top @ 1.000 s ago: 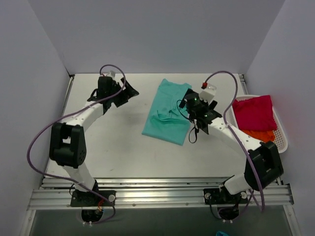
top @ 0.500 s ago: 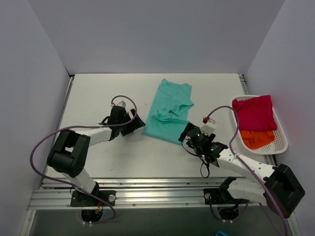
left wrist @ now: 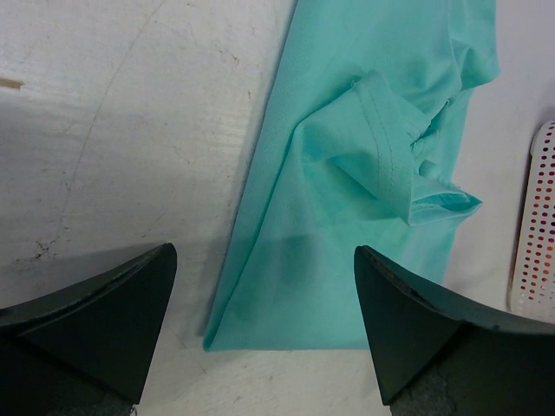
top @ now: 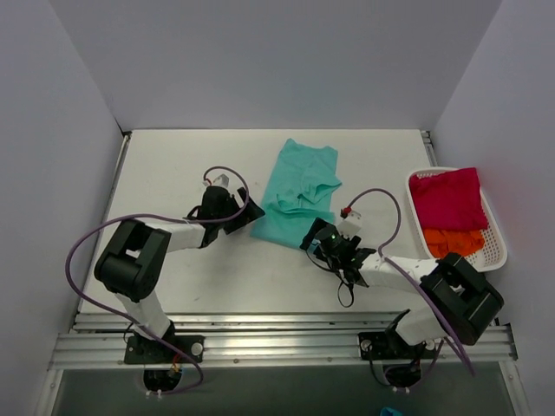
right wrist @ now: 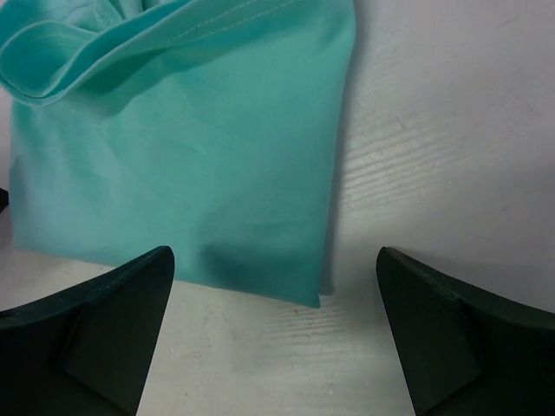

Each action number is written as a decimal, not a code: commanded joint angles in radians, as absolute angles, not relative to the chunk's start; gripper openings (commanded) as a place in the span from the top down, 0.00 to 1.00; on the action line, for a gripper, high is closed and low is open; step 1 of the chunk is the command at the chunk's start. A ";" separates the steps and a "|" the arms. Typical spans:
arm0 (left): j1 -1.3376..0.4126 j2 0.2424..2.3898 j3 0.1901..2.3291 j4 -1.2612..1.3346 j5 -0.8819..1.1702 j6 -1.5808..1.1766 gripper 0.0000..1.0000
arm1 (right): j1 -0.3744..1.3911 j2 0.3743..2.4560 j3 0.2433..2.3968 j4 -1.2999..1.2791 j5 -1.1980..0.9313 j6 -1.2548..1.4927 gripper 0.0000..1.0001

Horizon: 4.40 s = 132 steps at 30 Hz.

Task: Fold and stack the t-shirts
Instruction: Grab one side of the 2/3 rectangular tshirt with both arms, then fold the long partially folded tshirt into a neat square

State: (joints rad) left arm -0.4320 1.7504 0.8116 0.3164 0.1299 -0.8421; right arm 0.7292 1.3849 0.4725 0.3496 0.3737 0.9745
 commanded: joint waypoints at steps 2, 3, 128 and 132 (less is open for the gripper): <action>-0.437 1.802 0.816 0.347 0.118 -0.853 0.06 | 0.732 1.457 0.489 0.354 0.347 0.973 0.02; -0.437 1.805 0.812 0.351 0.126 -0.856 0.06 | 0.732 1.471 0.494 0.353 0.350 0.971 0.02; -0.120 2.354 2.197 -0.233 0.396 -0.670 0.06 | 0.325 2.188 1.866 0.088 0.350 0.595 0.00; -0.117 2.153 1.914 -0.017 0.312 -0.650 0.06 | 0.351 2.045 1.688 0.228 0.319 0.566 0.00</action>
